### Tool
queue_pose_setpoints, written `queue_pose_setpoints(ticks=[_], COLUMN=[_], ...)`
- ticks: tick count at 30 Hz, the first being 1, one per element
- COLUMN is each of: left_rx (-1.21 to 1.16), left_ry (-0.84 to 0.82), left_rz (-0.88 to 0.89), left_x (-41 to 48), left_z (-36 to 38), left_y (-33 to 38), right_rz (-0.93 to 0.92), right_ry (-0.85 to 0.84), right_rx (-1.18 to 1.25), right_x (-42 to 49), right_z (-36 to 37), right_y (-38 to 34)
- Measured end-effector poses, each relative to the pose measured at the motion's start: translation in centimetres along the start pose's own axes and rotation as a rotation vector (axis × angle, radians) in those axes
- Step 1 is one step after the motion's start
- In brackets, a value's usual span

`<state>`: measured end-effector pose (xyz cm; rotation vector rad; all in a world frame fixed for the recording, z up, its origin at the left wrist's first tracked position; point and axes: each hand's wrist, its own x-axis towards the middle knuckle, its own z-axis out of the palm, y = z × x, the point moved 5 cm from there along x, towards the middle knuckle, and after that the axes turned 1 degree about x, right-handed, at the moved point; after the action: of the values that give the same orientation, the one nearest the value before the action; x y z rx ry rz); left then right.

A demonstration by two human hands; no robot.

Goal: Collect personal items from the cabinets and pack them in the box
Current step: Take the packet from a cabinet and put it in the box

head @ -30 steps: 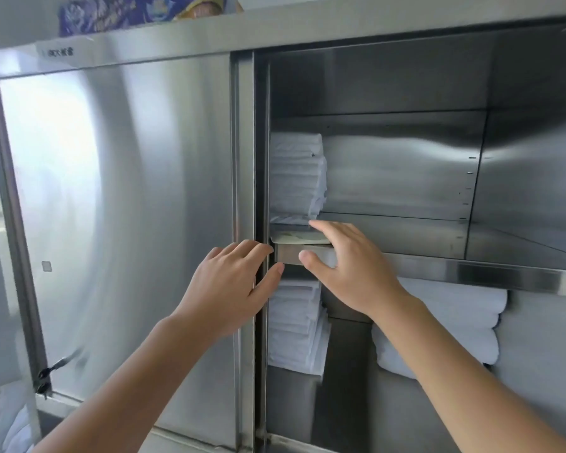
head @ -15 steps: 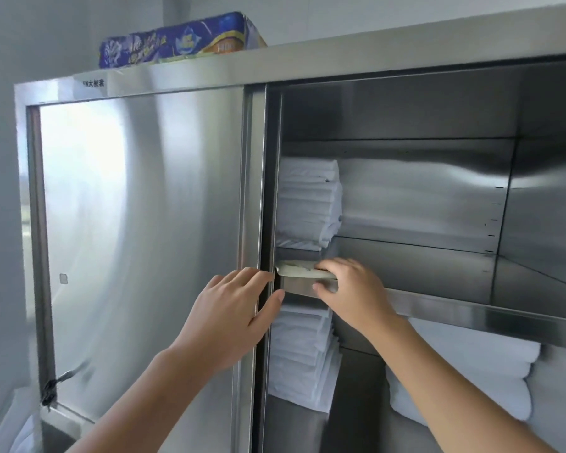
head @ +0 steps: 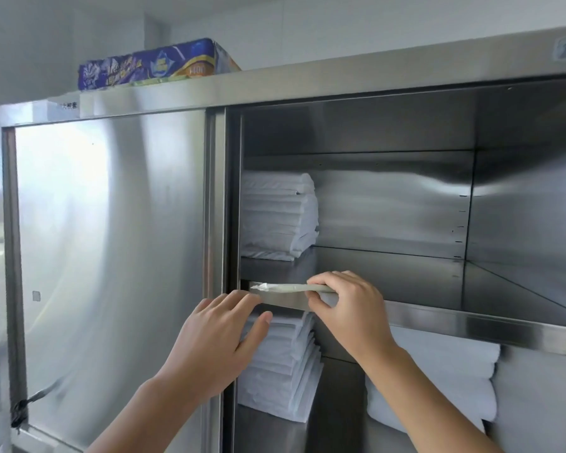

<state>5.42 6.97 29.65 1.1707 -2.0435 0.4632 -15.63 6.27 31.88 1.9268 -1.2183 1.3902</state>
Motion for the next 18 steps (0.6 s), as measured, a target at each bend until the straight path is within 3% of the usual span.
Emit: queue_pose_setpoints(ticks=[4, 12, 18], left_rx=[0.008, 0.062, 0.148], left_ry=[-0.001, 0.012, -0.071], left_rz=[0.006, -0.063, -0.164], left_x=[-0.2, -2.8, -7.3], left_z=[0.0, -0.3, -1.7], left_y=[1.1, 1.0, -1.9], right_rz=[-0.031, 0.020, 0.043], right_ry=[0.075, 0.065, -0.042], right_rx=[0.047, 0.200, 0.414], right_x=[-0.2, -2.3, -4.8], right_z=[-2.1, -1.5, 2.7], right_y=[-0.7, -2.2, -4.7])
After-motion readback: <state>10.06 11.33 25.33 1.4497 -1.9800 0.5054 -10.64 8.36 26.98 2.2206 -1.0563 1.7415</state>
